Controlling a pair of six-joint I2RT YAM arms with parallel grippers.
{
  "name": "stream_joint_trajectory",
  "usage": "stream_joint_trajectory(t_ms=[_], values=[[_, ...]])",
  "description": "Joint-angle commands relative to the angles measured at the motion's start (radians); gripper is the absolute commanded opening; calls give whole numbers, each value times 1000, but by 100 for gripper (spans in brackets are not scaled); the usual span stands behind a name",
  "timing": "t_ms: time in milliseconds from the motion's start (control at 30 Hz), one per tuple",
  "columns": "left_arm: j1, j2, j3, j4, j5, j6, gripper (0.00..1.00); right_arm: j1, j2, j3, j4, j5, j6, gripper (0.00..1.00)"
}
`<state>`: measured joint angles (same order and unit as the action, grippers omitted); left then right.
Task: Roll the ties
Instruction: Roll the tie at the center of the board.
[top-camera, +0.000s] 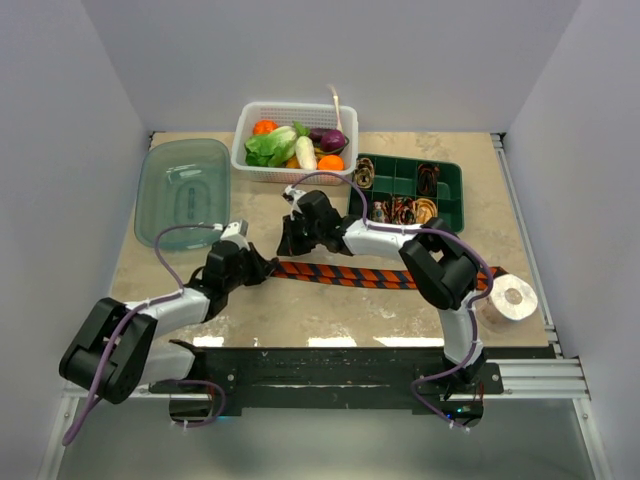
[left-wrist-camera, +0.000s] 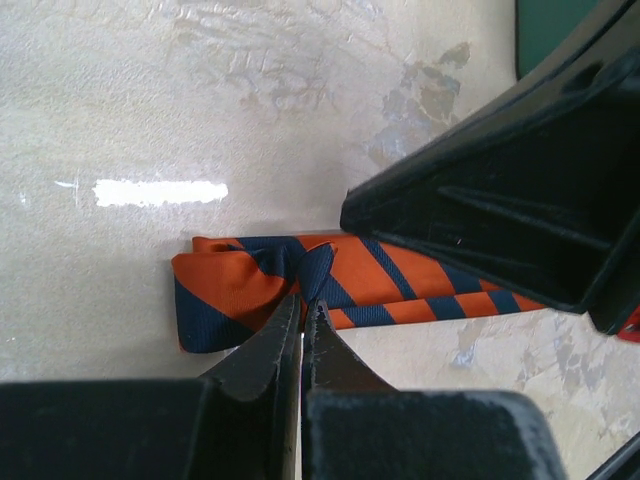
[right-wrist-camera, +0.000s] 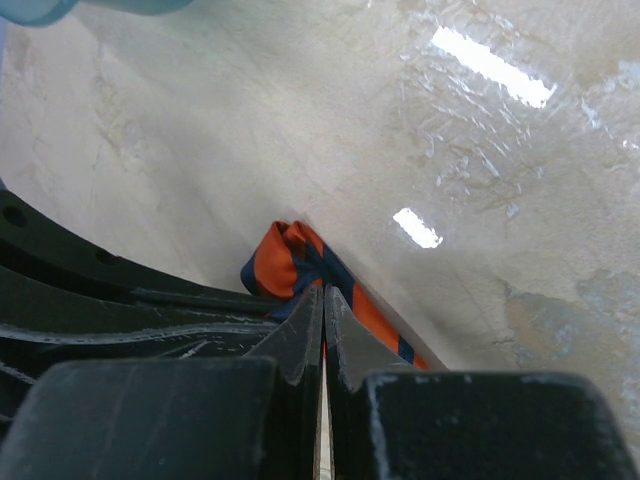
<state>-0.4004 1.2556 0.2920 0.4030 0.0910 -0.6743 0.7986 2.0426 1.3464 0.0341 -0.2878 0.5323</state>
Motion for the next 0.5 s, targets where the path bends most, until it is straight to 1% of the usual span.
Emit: stream_joint_trajectory(t_ms=[0,167,233,267,300,367,467], values=[[-15,14,55,31,-39,-22,8,2,-59,-16,20,-24,-29,0],[-28,39,71,30,-39,-28,13,4,-61,-23,15,-24,-35,0],[-32,53,73,34,-33,-31,20,4,-68,-27,13,-17,-37,0],[-32,59,73,36,-30,-34,26,4,-71,-30,15,-13,-38,0],[-34,67,72,40,-27,-39,29,4,-76,-32,13,-10,-38,0],[-34,71,70,43,-19,-42,34,4,-85,-30,9,-7,-43,0],[-34,65,53,65,-8,-50,34,4,-94,-24,10,1,-46,0]])
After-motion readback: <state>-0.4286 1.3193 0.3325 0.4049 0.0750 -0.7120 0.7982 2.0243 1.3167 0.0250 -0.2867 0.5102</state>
